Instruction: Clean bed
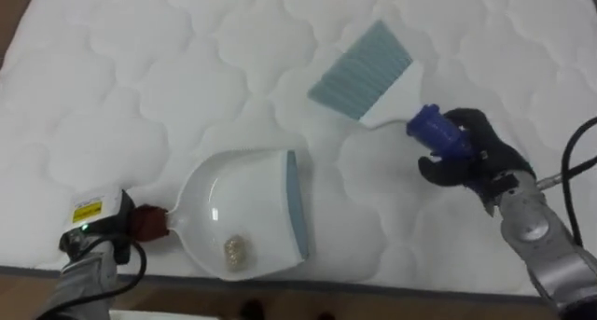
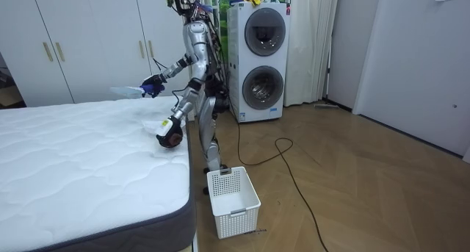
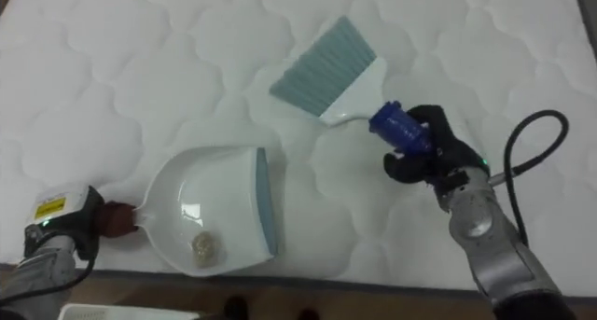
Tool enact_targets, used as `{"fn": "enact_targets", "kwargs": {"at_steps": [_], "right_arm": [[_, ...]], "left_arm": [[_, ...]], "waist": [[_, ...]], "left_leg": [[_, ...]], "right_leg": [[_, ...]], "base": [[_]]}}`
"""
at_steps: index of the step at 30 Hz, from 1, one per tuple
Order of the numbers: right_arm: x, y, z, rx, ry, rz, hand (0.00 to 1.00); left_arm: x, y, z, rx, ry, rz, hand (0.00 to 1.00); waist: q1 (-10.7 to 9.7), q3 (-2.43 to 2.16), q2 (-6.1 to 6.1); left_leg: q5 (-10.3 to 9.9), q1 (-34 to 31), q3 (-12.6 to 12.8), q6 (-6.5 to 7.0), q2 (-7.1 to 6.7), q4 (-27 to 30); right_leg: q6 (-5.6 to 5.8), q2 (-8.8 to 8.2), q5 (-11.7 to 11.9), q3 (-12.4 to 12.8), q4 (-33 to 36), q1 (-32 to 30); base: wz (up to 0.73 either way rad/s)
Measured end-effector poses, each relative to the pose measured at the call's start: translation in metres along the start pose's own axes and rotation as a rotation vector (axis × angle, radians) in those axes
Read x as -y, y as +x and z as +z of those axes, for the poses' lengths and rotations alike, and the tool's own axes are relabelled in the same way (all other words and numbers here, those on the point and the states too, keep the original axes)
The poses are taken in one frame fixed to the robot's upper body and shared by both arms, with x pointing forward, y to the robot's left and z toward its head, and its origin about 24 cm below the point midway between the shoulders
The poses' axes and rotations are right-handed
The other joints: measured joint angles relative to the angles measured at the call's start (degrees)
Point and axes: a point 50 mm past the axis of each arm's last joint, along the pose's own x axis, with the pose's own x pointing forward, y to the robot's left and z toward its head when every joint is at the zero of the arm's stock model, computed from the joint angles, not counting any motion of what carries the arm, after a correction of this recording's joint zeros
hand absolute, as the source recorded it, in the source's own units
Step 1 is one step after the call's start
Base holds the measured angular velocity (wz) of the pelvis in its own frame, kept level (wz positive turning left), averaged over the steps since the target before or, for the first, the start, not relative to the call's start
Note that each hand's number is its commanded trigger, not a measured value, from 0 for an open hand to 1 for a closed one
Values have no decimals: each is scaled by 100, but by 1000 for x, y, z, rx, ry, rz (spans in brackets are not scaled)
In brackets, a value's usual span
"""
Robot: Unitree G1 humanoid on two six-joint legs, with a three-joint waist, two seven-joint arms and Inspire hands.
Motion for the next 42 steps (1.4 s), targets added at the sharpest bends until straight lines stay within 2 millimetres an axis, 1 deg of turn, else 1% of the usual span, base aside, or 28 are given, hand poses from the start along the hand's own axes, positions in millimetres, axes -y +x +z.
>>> {"fn": "enact_targets", "kwargs": {"at_steps": [3,4,5,7,9,10,12,13,14,16,18,24,25,27,28,29,30,31,33,34,35,36,37,38,39,40,41,42], "right_arm": [[7,-3,-2,-21,104,-56,0],[9,-7,-1,-12,128,-74,0],[8,-10,0,-6,143,-80,0],[13,-14,-2,-7,162,-103,0],[21,-20,-7,-22,184,-166,0],[23,-21,-9,-28,188,-182,0],[24,-24,-13,-52,213,-235,0],[23,-25,-14,-59,219,-243,0],[21,-25,-15,-69,227,-252,0],[19,-26,-14,-72,238,-263,0],[16,-26,-14,-76,248,-259,0],[5,-30,-11,-91,287,-238,0],[3,-30,-11,-95,294,-237,0],[2,-31,-10,-101,305,-259,0],[2,-31,-10,-102,314,-262,0],[1,-31,-10,-106,327,-262,0],[-1,-31,-9,-106,330,-258,0],[0,-31,-9,-107,330,-258,0],[0,-31,-8,-100,328,-262,0],[3,-30,-1,-70,336,-272,0],[5,-30,8,-31,348,-275,0],[5,-31,10,-20,350,-275,0],[4,-33,9,-21,351,-273,0],[4,-33,9,-23,352,-274,0],[5,-33,10,-20,354,-281,0],[5,-33,10,-18,355,-285,0],[7,-33,10,-18,353,-300,0],[8,-34,8,-24,352,-310,0]], "left_arm": [[7,-6,-2,-13,-37,-5,100],[12,-11,-6,-24,-47,-13,100],[19,-17,-12,-45,-53,-30,100],[28,-25,-17,-74,-75,-55,100],[33,-31,-19,-85,-92,-68,100],[33,-32,-20,-89,-97,-71,100],[33,-31,-20,-99,-99,-88,100],[34,-32,-19,-101,-101,-95,100],[36,-33,-18,-104,-107,-108,100],[39,-34,-15,-108,-123,-123,100],[44,-36,-11,-107,-151,-153,100],[47,-49,-7,-69,-197,-153,100],[47,-49,-6,-67,-199,-156,100],[49,-50,-3,-60,-208,-161,100],[48,-49,-2,-56,-211,-162,100],[46,-48,0,-41,-217,-164,100],[43,-47,2,-26,-219,-161,100],[42,-46,4,-17,-220,-163,100],[40,-45,6,-4,-224,-168,100],[35,-43,9,10,-231,-157,100],[30,-42,12,24,-235,-139,100],[28,-41,13,30,-236,-135,100],[25,-40,15,41,-238,-122,100],[21,-38,16,44,-245,-109,100],[18,-37,16,44,-249,-99,100],[17,-37,15,42,-251,-94,100],[16,-36,16,44,-256,-89,100],[15,-36,17,52,-257,-87,100]], "waist": [[-9,-37,26],[-29,-69,35],[-57,-160,33],[-61,-248,77],[-97,-285,120],[-110,-286,118],[-281,-281,130],[-304,-279,135],[-324,-278,158],[-344,-276,211],[-271,-274,292],[-212,-265,318],[-218,-259,317],[-198,-256,317],[-179,-249,328],[-144,-230,340],[-113,-227,352],[-100,-224,356],[-90,-211,381],[-67,-188,408],[-82,-134,481],[-105,-127,539],[-146,-124,565],[-149,-130,553],[-185,-137,539],[-208,-149,516],[-295,-163,507],[-303,-166,509]], "left_leg": [[0,254,2,-1,-5,-112],[0,410,2,-2,-17,-165],[1,584,2,-5,-39,-250],[2,849,-15,-8,-68,-364],[-9,1079,-32,-25,-85,-393],[-10,1112,-16,-25,-83,-395],[-26,1115,357,9,28,-288],[-37,1130,410,29,52,-250],[-56,1139,380,52,53,-183],[-59,1134,379,61,44,-163],[-56,1151,375,76,14,-158],[-45,1247,382,95,-99,-307],[-54,1290,398,113,-124,-309],[-86,1444,394,160,-209,-384],[-95,1467,394,175,-218,-394],[-122,1507,364,199,-237,-396],[-154,1538,266,216,-293,-396],[-160,1556,175,223,-298,-395],[-179,1635,-167,261,-412,-385],[-174,1630,-381,293,-469,-357],[-128,1550,-586,325,-502,-344],[-83,1516,-741,329,-508,-359],[40,1489,-941,330,-532,-417],[153,1440,-1155,327,-609,-491],[237,1349,-1371,313,-711,-485],[275,1299,-1478,311,-789,-473],[339,1190,-1670,299,-917,-451],[362,1154,-1743,294,-946,-451]], "right_leg": [[-1,20,-2,15,-89,235],[12,17,-14,31,-98,377],[22,19,-43,79,-141,525],[38,27,-57,87,-270,827],[69,16,-83,-94,-421,1211],[71,5,-92,-175,-450,1289],[94,-26,-168,-550,-509,1545],[97,-32,-189,-630,-513,1614],[110,-41,-222,-759,-510,1705],[138,-57,-250,-870,-504,1763],[162,-87,-280,-939,-470,1790],[222,-188,-335,-1144,-487,1956],[246,-223,-350,-1235,-473,2043],[328,-303,-398,-1240,-347,2175],[340,-334,-405,-1244,-253,2173],[346,-355,-408,-1250,-57,2163],[348,-388,-408,-1228,143,2151],[348,-419,-408,-1223,258,2149],[397,-461,-378,-992,643,2122],[472,-407,-375,-638,726,1966],[488,-189,-513,-147,557,1904],[472,-53,-552,82,410,1888],[453,129,-558,335,88,1821],[439,217,-533,571,-313,1756],[412,265,-370,821,-692,1714],[422,268,-213,873,-800,1717],[280,259,117,798,-790,1737],[276,246,117,721,-793,1748]], "base": [[1],[4],[5],[15],[38],[60],[82],[73],[45],[45],[28],[18],[39],[39],[35],[41],[49],[65],[63],[55],[61],[83],[86],[99],[84],[101],[87],[97]]}}
